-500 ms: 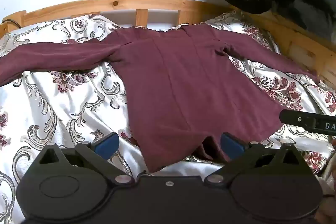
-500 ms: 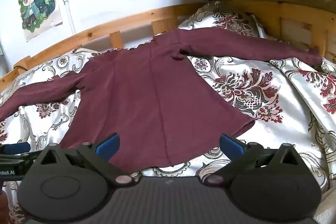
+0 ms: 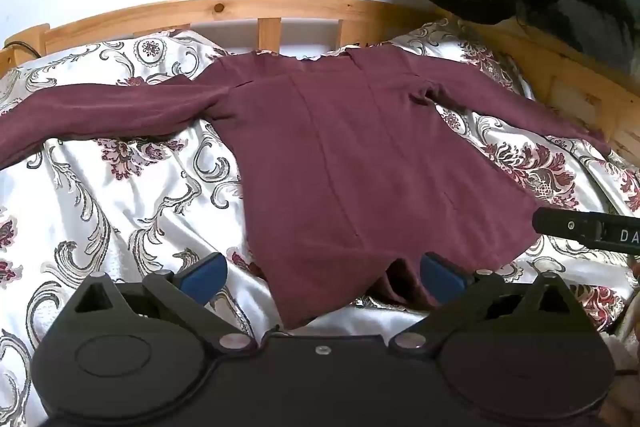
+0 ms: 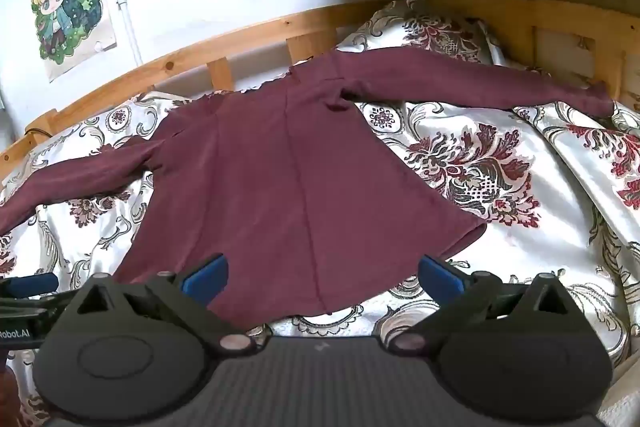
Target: Fold small clothes
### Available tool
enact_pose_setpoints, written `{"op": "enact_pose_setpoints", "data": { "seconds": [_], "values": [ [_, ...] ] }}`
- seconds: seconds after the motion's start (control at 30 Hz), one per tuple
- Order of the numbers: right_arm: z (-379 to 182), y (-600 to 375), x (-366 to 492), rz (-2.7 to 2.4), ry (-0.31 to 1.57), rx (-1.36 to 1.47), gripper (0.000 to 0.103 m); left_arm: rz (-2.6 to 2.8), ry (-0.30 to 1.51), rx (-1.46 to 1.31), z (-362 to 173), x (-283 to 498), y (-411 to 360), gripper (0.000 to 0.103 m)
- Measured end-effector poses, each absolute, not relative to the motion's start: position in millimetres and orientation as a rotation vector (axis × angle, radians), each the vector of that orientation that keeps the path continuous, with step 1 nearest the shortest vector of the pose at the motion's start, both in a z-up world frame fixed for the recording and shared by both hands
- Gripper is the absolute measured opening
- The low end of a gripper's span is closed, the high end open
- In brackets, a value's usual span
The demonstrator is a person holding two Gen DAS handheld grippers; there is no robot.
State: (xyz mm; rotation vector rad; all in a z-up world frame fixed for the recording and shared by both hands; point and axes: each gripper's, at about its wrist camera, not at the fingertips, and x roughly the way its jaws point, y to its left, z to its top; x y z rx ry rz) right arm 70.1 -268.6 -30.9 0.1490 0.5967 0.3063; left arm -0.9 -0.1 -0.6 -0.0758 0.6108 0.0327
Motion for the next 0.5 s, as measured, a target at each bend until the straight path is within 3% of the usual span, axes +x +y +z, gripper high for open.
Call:
{"op": "enact_pose_setpoints", "data": {
  "seconds": [0.5],
  "values": [
    [-33.3, -267.3, 72.2, 0.31, 0.616, 0.166, 0.103, 0.032, 0.62, -0.065, -4.5, 0.7, -1.6, 0.102]
  ]
}}
